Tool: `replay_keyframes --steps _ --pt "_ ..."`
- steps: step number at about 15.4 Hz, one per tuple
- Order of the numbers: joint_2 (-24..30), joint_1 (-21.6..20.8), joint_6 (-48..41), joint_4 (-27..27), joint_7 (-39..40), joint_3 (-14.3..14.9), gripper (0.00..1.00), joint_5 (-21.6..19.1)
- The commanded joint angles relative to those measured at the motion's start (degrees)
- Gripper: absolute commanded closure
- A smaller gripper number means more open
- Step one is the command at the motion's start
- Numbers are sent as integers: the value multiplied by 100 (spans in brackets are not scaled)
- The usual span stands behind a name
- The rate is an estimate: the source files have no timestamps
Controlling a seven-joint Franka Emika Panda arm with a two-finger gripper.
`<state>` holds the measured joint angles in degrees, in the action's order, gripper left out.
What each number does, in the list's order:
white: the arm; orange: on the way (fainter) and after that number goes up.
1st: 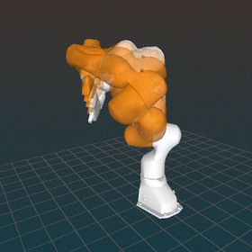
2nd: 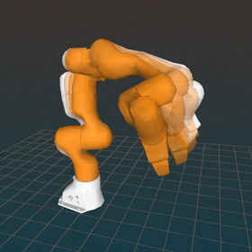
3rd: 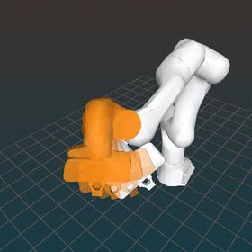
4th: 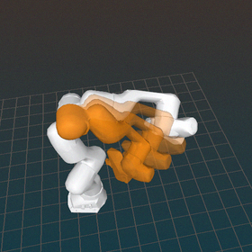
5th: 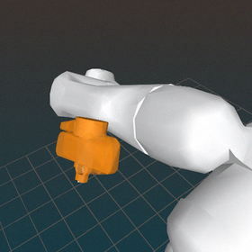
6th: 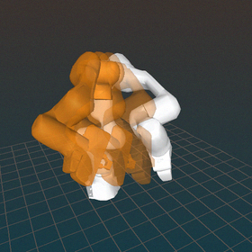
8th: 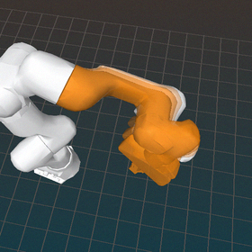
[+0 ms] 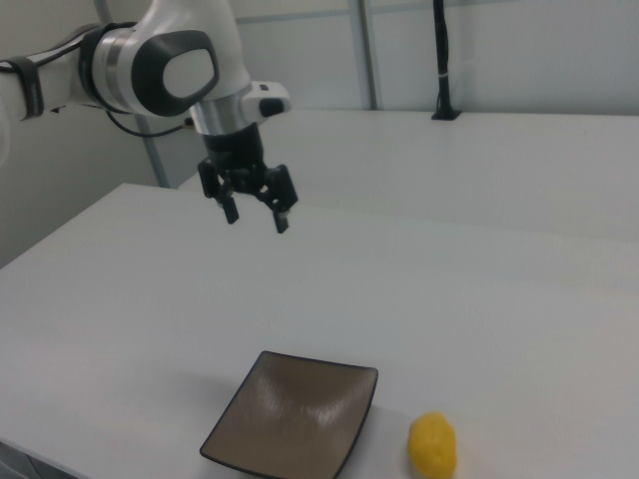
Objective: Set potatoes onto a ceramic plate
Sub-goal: 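Move the gripper from above the plate toward the yellow potato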
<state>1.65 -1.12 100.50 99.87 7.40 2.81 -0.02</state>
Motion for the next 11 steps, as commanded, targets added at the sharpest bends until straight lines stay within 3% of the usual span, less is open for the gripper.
replay_keyframes --steps 1,8,11 --pt "257 130 -136 24 1068 421 0 37" --pt "143 340 -66 164 2870 1097 0 678" --pt "117 341 -48 191 3713 1537 0 767"
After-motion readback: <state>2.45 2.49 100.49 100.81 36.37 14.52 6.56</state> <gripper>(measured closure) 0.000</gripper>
